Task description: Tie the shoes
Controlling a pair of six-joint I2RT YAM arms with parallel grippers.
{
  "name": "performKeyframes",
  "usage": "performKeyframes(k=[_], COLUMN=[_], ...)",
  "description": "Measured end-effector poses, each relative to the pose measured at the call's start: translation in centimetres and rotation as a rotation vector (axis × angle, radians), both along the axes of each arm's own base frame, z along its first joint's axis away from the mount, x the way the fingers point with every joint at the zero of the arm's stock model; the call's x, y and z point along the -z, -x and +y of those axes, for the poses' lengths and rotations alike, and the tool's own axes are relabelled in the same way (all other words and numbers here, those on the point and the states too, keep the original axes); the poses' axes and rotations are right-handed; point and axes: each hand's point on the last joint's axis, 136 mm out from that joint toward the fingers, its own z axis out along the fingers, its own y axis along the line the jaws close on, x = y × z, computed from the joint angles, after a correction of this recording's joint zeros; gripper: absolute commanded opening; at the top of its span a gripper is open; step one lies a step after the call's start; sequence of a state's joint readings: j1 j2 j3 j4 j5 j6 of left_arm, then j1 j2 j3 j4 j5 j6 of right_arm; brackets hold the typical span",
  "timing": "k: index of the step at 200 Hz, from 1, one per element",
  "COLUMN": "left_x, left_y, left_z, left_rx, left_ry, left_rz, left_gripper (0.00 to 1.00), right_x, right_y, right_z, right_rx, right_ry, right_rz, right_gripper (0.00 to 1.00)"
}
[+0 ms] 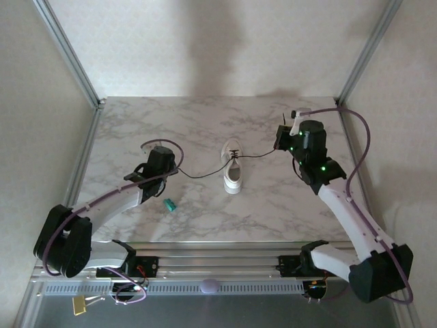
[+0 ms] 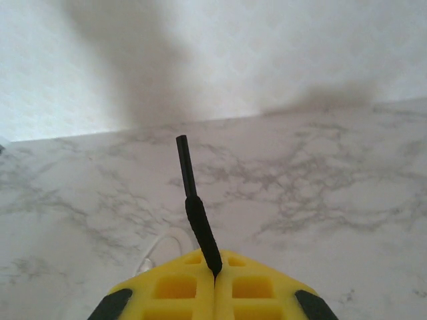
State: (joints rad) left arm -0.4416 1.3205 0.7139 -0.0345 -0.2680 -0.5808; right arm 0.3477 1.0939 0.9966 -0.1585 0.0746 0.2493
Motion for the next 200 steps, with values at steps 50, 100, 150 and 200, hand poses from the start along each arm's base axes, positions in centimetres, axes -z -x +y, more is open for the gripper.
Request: performKeyframes(k=[50, 100, 150, 200], left_x=[-0.4, -4.7, -8.6, -11.6], left_y=[-0.4, -1.4, -0.8, -0.2], left_z=[-1.2, -7.1, -13.3, -19.9], left_rx=[0.072, 0.354, 0.674, 0.953], left_ry=[0.007, 0.149, 0.298, 0.384], left_rz=[-0.02, -0.184, -0.321, -0.366], left_gripper=[0.84, 0.91, 0.76, 0.74], right_x=[0.1, 0.5, 1.3, 2.1], right_y=[0.7, -0.1, 0.5, 1.1], right_z=[4.6, 8.6, 11.8, 12.9], right_rx=[-0.247, -0.4, -0.578, -0.654], right_ry=[-0.09, -0.229, -0.273, -0.299], right_rz=[0.057, 0.16, 0.23, 0.272], right_gripper=[0.0, 0.0, 0.0, 0.0])
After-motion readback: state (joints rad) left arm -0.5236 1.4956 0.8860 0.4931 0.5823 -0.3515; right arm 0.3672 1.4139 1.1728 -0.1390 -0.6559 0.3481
